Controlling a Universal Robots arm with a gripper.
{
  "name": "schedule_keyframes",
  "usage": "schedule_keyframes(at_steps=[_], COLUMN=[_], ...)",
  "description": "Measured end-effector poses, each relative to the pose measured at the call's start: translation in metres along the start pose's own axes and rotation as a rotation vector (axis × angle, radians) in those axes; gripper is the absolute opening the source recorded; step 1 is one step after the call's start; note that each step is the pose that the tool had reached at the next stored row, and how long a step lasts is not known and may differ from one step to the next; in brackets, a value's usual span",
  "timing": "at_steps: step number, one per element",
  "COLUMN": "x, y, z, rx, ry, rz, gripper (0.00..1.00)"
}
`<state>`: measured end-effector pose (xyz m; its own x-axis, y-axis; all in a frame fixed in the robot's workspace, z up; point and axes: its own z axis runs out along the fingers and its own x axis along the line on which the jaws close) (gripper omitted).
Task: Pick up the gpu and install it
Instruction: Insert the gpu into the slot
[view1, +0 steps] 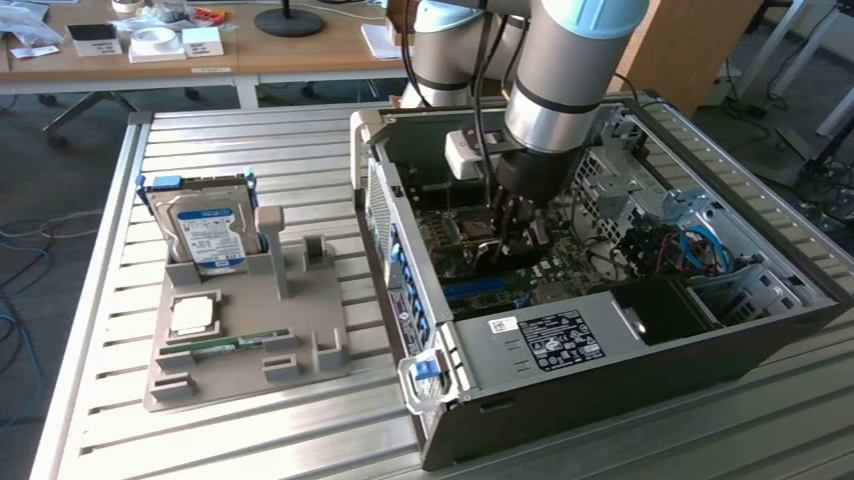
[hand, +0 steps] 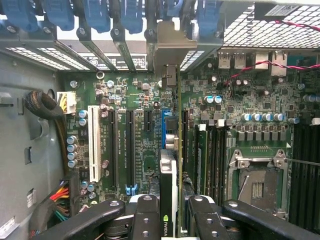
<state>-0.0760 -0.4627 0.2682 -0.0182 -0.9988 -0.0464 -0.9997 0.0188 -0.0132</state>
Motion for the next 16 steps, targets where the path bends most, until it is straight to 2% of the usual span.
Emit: schedule_keyframes(at_steps=[16], x=[0.0015], y=[0.0026], z=[0.0005], rx=[0.0], ry=[0.0001], rz=[0.0], gripper=[0.27])
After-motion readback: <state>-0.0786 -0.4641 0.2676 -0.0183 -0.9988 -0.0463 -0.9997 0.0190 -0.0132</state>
